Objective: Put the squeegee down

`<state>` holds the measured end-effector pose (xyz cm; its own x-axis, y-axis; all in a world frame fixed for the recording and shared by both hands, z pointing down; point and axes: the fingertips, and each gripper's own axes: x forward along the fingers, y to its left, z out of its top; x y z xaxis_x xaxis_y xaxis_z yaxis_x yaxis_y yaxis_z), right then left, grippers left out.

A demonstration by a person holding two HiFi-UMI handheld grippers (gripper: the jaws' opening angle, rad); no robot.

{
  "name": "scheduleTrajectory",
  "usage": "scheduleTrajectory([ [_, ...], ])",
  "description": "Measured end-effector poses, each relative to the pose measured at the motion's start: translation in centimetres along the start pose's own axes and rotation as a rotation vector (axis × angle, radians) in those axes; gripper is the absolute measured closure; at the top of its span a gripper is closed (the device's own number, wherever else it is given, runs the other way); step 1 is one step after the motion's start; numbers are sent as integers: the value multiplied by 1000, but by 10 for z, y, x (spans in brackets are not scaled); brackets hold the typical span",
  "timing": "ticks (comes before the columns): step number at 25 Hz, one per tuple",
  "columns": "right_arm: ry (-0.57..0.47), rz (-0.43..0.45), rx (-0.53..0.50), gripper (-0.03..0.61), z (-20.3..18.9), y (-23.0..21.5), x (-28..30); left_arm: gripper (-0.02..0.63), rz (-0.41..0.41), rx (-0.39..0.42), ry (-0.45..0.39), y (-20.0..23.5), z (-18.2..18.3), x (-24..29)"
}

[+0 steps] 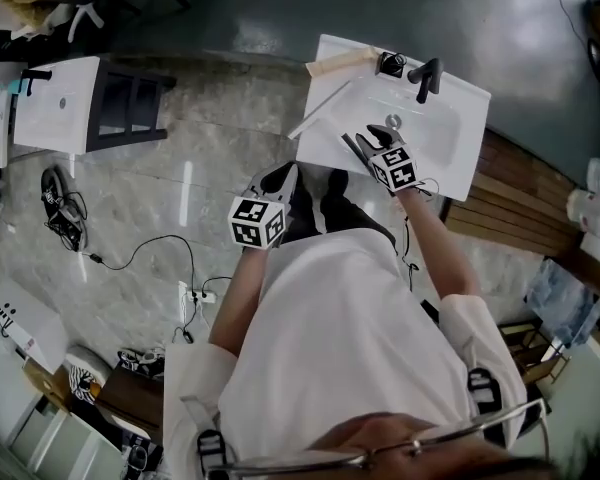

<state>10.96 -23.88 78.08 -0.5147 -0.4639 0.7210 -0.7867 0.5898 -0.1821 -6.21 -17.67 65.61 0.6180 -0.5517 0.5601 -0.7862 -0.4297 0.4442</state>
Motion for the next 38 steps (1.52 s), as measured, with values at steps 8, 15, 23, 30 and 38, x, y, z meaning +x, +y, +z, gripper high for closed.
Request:
scheduleTrajectory([
  [8,-68,-61,7,466,26,-5,-39,609,-36,4,-23,-4,15,-3],
  [15,-155,-120,34,500,49,-8,-76,609,-61,27,-46,-6,31,1],
  [23,-259,-193,47,543,77,-15,-128,609,-67,58,-90,-9,54,-5],
  [30,-363,-239,70,560,101,-14,-172,609,-88,90,-136,-17,78,-11],
  [38,-451,-290,77,574,115,-17,-211,609,-99,119,-182,-17,104,-18],
])
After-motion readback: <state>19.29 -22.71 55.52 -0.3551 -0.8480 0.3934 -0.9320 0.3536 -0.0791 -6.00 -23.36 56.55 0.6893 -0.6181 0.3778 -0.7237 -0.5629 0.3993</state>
